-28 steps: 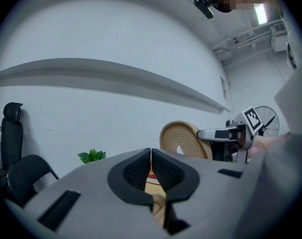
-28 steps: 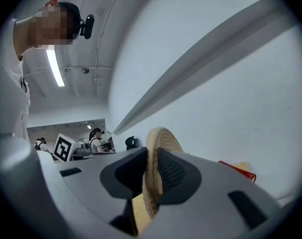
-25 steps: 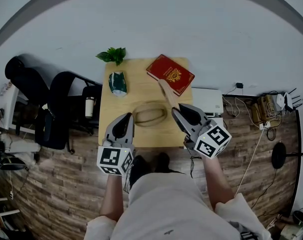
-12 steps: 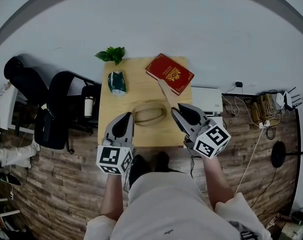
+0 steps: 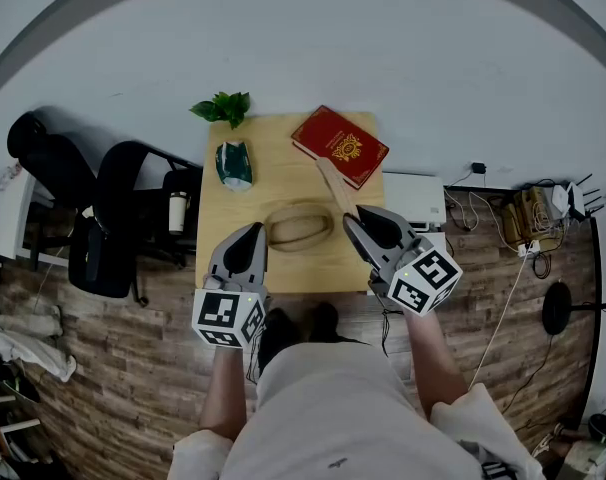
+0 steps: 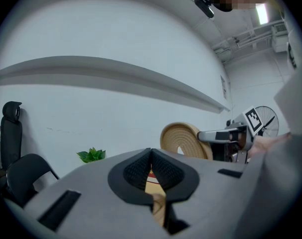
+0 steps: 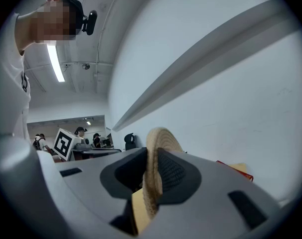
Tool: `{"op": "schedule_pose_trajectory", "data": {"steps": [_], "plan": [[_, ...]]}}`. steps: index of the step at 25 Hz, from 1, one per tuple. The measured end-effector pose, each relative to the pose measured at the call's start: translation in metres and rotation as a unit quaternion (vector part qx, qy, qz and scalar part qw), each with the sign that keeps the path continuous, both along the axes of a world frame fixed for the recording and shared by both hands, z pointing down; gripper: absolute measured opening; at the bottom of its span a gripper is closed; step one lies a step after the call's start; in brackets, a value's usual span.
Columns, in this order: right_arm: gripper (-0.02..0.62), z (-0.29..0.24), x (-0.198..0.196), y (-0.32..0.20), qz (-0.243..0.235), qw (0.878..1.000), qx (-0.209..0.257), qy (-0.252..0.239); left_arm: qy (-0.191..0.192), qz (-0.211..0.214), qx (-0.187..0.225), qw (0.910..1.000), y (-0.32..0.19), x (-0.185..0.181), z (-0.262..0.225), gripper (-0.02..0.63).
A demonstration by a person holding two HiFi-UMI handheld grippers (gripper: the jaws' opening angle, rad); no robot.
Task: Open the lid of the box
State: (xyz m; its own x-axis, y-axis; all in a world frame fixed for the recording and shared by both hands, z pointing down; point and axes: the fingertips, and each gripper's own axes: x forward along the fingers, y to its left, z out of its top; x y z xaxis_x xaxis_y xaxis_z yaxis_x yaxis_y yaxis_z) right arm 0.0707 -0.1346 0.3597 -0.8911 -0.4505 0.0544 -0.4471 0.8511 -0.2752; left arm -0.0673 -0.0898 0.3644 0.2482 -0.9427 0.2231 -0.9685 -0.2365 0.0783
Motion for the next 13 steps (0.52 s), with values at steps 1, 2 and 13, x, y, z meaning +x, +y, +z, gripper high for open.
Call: {"op": "schedule_pose_trajectory", "data": {"steps": [1,2,13], "plan": [[0.067,-0.0003,0.0,0.0,0.0,1.0,0.001,0.001,-0.001,-0.001,0.001,1.0,-0.0005,0.0002,-0.0009,0.008],[0.067,-0.0007,-0.0001,0.0001,-0.001,1.0,0.001,0.002,-0.001,-0.001,0.001,1.0,-0.0009,0.0003,-0.0018,0.008],[0.067,-0.0013,0.0017,-0.0007,-0.003,1.0,0.008,0.003,-0.005,-0.002,0.001,1.0,-0.005,0.0017,-0.0027,0.008]]}}
